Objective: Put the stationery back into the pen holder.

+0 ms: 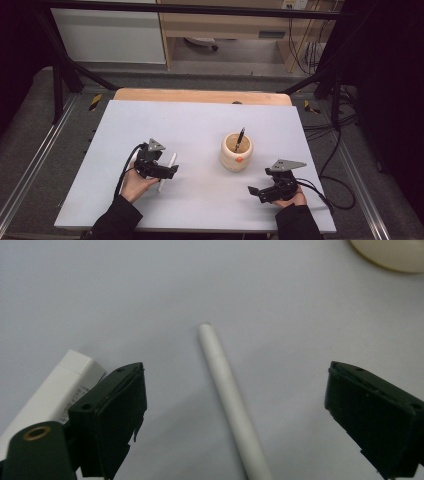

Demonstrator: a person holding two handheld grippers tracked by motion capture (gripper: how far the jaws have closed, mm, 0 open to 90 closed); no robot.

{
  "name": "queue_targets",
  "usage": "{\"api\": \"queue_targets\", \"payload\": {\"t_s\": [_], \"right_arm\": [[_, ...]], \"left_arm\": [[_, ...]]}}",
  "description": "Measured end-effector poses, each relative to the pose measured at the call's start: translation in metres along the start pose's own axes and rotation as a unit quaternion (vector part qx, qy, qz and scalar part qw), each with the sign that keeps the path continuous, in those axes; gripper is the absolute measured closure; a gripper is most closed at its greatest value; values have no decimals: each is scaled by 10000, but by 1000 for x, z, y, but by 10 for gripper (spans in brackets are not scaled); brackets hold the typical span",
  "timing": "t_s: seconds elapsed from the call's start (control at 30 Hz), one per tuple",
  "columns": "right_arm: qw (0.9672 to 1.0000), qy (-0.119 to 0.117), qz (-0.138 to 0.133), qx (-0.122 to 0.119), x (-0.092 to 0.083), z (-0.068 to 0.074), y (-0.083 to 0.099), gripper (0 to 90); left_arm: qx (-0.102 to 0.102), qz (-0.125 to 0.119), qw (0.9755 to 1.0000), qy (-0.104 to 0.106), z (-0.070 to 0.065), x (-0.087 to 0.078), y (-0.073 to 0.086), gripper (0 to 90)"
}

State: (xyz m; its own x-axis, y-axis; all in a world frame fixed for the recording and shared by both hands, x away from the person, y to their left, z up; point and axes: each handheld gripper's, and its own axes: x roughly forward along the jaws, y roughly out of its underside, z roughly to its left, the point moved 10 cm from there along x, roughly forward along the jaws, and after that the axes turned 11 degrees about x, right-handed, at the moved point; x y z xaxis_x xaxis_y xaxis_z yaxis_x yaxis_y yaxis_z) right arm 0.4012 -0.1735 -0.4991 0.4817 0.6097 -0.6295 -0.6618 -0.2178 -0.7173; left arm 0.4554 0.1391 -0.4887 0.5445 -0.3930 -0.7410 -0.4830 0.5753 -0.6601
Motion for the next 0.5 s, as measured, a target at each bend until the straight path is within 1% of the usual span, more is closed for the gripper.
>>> {"api": "queue_targets", "payload": {"t_s": [0.03,0.1,0.13,0.23,0.3,0.33,0.4,0.5], "right_arm": [[10000,1,3,-9,0,0,0,4],[10000,0,8,-18,0,0,0,4],[10000,1,7,-8,0,0,0,4],[10000,-9,10,-11,0,0,0,4],[10000,-13,13,-12,1,0,0,4],[10000,-13,12,-15,1,0,0,4],[10000,-14,16,-13,0,0,0,4],[10000,-13,13,-3,0,0,0,4]], "left_arm": [[-6,10,10000,-2,0,1,1,106],[-67,49,9999,102,-1,2,2,127],[-65,79,9999,122,-1,3,3,138],[-106,193,9997,38,0,6,5,170],[-125,260,9995,-87,2,8,6,213],[-153,288,9994,-108,3,8,6,229],[-280,285,9992,-51,4,7,6,274],[-403,293,9987,-72,5,6,6,345]]}}
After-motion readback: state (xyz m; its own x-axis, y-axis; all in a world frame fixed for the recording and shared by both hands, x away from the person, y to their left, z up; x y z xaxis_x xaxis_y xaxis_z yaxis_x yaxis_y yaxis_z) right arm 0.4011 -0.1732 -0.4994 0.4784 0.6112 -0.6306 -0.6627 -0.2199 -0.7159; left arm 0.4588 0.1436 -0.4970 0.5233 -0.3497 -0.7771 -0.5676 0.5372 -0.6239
